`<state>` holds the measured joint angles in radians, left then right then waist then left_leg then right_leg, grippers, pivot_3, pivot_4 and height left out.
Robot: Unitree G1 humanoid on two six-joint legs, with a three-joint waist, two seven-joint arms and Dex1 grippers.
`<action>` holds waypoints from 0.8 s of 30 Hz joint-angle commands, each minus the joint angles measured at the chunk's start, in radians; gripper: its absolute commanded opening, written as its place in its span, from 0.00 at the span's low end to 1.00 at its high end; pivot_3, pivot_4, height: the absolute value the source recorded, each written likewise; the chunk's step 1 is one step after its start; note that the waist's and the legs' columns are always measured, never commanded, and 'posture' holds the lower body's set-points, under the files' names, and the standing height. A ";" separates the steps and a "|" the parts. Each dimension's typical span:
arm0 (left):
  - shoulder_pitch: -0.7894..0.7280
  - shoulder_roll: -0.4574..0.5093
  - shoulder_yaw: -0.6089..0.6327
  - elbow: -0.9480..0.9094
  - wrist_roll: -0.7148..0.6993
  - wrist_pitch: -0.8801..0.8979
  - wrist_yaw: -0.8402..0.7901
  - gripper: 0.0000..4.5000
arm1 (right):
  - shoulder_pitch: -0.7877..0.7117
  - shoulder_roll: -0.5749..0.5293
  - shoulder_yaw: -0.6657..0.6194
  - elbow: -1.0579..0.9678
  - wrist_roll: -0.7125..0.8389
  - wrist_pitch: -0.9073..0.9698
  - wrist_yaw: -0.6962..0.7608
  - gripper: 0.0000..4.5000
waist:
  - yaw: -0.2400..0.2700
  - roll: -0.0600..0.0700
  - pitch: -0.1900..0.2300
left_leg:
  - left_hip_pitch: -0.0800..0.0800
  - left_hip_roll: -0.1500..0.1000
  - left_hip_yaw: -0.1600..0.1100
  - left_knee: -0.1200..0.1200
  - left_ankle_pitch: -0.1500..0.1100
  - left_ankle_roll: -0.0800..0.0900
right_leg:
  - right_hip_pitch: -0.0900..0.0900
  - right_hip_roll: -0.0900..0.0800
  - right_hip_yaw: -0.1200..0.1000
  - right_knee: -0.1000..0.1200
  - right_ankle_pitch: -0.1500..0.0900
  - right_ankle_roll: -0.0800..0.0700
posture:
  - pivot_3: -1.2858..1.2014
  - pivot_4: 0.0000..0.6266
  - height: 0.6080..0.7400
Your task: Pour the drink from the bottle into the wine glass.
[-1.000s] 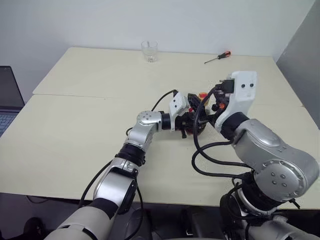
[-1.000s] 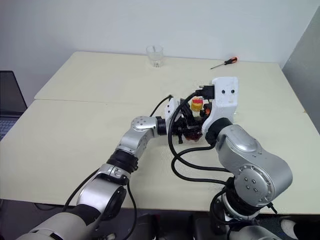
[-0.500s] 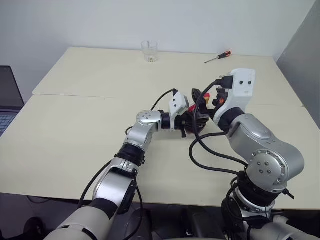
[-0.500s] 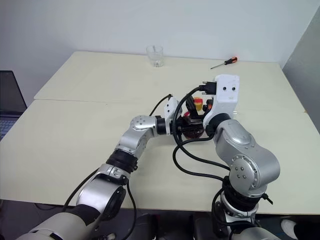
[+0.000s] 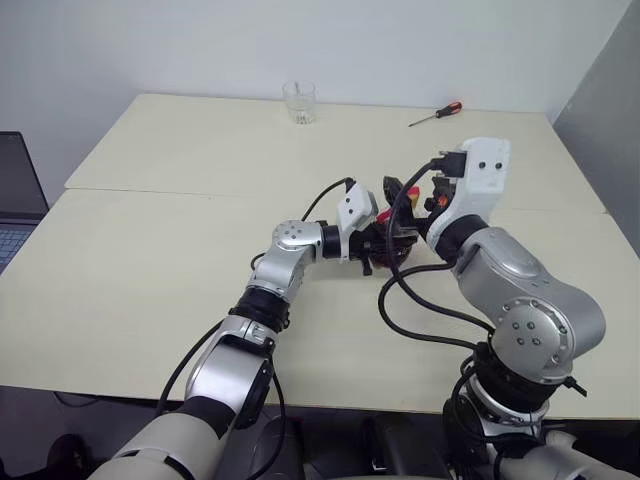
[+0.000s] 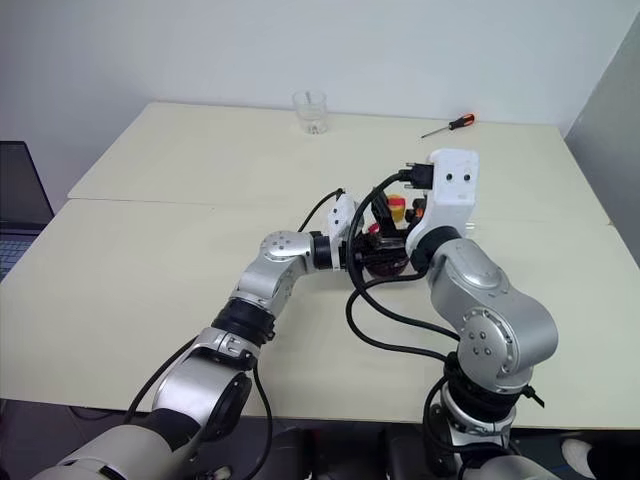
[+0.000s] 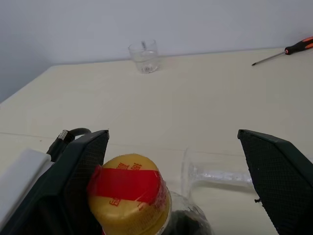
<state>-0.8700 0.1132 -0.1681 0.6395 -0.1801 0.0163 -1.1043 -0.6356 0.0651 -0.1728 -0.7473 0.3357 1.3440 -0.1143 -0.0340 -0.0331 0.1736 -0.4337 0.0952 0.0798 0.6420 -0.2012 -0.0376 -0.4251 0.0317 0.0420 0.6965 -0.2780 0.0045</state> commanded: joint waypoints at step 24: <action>-0.031 0.002 0.022 0.009 -0.009 -0.037 -0.001 0.18 | 0.083 -0.039 -0.126 -0.273 0.244 0.141 0.157 1.00 | -0.001 0.000 0.000 | 0.000 0.000 -0.001 -0.001 0.000 0.000 | 0.000 0.000 0.000 0.000 0.000 0.000 | 0.52 0.24 1.00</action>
<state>-0.8710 0.1202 -0.1615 0.6770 -0.1779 0.0077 -1.1028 -0.5333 0.0209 -0.3137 -0.9606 0.5722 1.4902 0.0545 -0.0351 -0.0331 0.1736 -0.4338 0.0951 0.0787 0.6415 -0.2012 -0.0375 -0.4250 0.0319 0.0420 0.6959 -0.2780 0.0045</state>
